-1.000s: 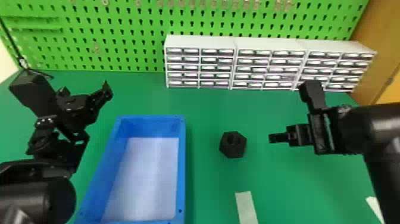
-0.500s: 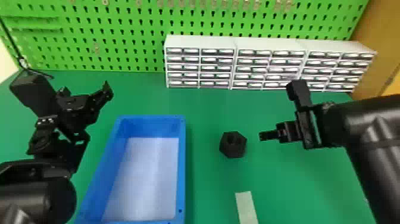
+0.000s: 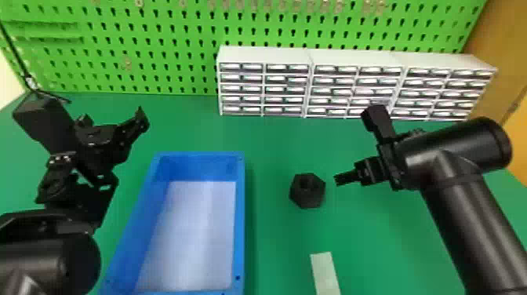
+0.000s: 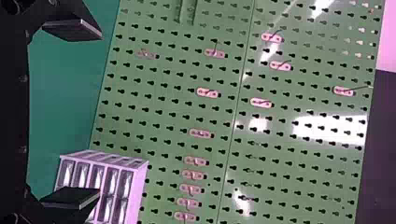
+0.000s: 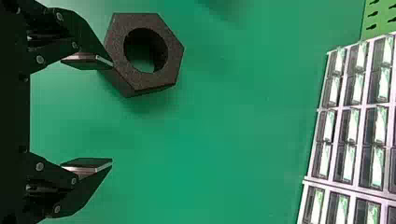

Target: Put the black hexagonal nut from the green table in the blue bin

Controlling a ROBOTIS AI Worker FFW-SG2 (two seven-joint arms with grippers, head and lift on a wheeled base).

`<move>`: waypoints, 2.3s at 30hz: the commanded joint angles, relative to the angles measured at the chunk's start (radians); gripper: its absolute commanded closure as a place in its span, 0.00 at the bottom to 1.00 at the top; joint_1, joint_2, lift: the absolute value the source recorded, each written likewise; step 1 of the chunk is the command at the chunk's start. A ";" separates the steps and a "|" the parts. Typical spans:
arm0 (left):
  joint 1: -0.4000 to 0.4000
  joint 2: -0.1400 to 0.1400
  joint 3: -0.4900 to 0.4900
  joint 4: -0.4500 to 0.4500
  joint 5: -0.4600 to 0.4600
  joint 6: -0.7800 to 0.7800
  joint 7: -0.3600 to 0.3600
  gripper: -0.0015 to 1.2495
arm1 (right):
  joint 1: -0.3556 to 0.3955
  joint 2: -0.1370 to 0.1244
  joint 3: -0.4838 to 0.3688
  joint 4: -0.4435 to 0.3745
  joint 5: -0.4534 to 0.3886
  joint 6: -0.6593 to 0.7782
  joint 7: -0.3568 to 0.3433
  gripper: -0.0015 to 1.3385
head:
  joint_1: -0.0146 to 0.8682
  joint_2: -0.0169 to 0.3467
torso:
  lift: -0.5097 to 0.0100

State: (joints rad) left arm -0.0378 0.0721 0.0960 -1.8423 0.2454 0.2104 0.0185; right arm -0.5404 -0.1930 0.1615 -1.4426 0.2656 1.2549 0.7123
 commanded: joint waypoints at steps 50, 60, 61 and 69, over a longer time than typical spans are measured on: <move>-0.004 0.000 0.002 0.000 -0.003 0.001 0.000 0.09 | -0.122 0.066 0.029 0.419 -0.089 -0.364 -0.040 0.39 | 0.80 0.07 | 0.79; -0.004 0.000 0.004 0.000 -0.003 0.000 0.000 0.09 | -0.127 0.069 0.024 0.470 -0.106 -0.410 -0.056 0.39 | 0.80 0.07 | 0.79; -0.005 0.000 0.004 0.000 -0.003 0.001 0.000 0.09 | -0.128 0.069 0.026 0.475 -0.108 -0.413 -0.057 0.39 | 0.80 0.07 | 0.79; -0.005 0.000 0.002 0.001 -0.003 0.000 0.000 0.09 | -0.133 0.067 0.032 0.495 -0.115 -0.433 -0.065 0.39 | 0.80 0.07 | 0.79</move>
State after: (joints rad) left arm -0.0430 0.0721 0.0983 -1.8416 0.2423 0.2103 0.0184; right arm -0.6723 -0.1242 0.1901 -0.9583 0.1547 0.8313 0.6490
